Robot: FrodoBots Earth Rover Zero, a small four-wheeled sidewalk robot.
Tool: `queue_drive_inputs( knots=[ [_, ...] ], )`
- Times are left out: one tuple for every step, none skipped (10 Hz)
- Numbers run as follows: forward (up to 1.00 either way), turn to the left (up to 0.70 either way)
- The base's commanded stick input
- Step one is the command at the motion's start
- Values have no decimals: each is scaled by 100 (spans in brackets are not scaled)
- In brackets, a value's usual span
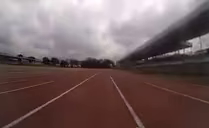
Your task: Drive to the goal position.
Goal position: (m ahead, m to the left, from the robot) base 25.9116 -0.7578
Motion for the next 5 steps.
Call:
queue_drive_inputs(
  knots=[
    [70,0],
    [70,0],
    [70,0],
    [70,0],
    [70,0]
  ],
)
